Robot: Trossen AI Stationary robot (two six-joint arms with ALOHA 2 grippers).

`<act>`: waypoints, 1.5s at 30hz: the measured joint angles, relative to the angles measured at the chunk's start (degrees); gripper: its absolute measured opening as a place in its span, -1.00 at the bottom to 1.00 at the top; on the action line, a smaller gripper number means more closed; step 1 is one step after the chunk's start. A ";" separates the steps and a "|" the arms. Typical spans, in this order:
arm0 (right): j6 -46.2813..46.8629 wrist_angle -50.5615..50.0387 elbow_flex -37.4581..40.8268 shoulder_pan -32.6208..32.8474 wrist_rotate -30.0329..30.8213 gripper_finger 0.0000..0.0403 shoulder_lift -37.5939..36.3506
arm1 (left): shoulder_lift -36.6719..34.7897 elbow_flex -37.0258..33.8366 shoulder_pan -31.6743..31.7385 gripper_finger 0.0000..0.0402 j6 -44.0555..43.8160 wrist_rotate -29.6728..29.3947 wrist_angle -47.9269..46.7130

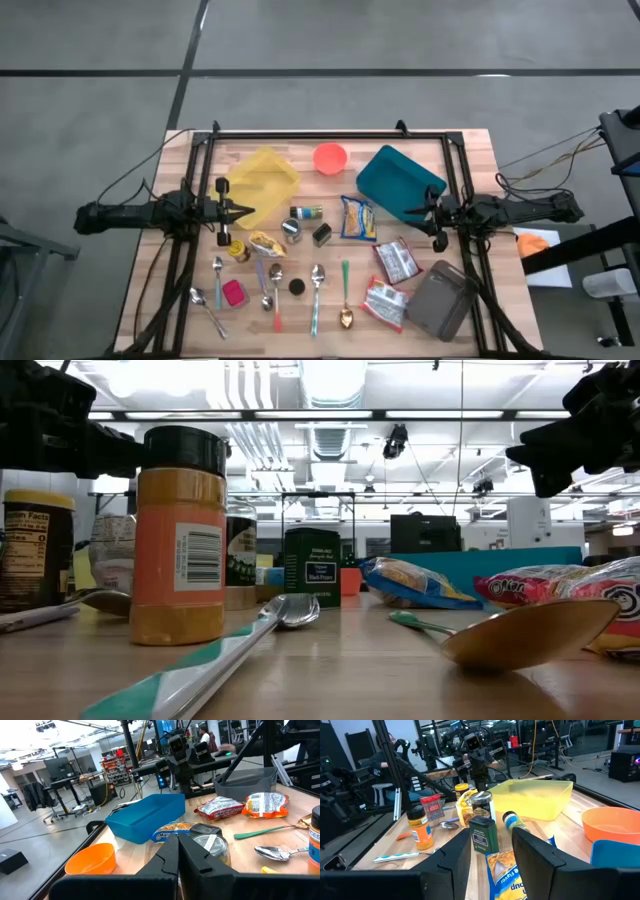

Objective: Pick & Place Food Item

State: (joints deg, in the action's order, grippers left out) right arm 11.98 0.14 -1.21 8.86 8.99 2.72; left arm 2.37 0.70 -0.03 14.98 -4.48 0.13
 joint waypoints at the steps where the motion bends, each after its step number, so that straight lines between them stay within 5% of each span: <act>1: 0.00 -0.02 0.00 -0.02 0.00 -0.30 0.00 | 0.00 0.00 0.00 -1.00 -0.01 0.01 0.01; 32: 3.26 2.05 0.00 -0.02 0.11 -0.30 0.00 | 0.00 0.00 0.00 -1.00 0.01 0.01 -0.01; 45: 7.40 15.04 -0.57 -0.02 -0.17 -0.30 0.00 | 0.00 0.00 0.00 -1.00 -0.01 0.01 -0.01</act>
State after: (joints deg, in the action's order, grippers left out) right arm 19.38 15.17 -1.78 8.84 8.82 2.72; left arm 2.37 0.71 -0.03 14.97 -4.47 0.12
